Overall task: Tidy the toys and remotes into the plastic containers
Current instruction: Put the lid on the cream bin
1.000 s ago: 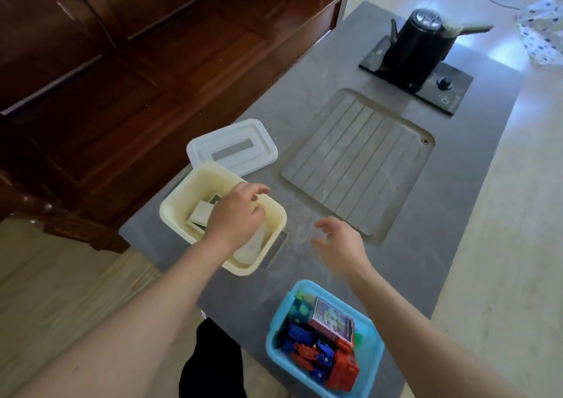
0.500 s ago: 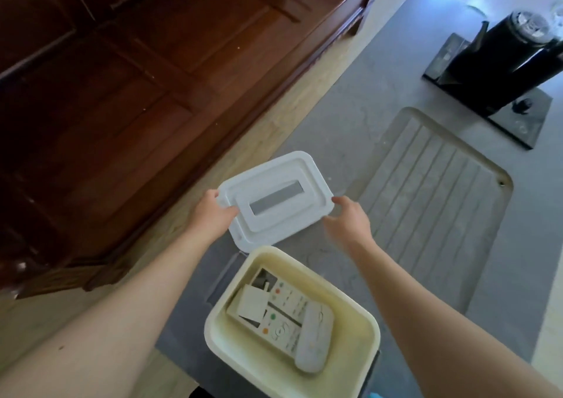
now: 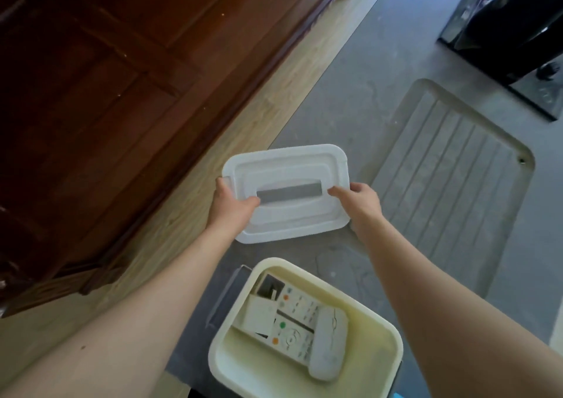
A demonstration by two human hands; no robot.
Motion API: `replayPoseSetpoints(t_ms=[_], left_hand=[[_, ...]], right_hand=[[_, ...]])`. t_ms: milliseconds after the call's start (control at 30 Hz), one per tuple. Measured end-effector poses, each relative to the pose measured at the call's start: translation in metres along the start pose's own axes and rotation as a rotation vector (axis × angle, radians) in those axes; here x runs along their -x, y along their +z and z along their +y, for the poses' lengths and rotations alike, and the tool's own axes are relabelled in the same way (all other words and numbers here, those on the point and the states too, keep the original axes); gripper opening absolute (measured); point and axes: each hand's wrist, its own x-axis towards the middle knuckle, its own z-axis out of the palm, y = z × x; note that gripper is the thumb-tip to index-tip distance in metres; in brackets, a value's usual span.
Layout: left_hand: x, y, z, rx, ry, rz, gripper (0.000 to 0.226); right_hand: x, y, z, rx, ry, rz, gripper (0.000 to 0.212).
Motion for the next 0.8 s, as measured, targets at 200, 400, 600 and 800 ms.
replayPoseSetpoints(t_ms=[200, 400, 600, 800], left_hand=[[0.033, -0.015, 0.063, 0.109, 0.306, 0.089, 0.062], [0.095, -0.015, 0.067, -0.006, 0.449, 0.116, 0.055], [0.142, -0.005, 0.010, -0.169, 0.415, 0.153, 0.049], [0.162, -0.001, -0.029, -0.307, 0.385, 0.164, 0.046]], right_hand=[[0.045, -0.064, 0.009, -0.048, -0.187, 0.261, 0.038], [0.126, -0.113, 0.048, 0.029, -0.255, 0.331, 0.038], [0.199, -0.099, 0.122, 0.139, -0.204, 0.243, 0.039], [0.223, -0.078, 0.167, 0.174, -0.158, 0.174, 0.046]])
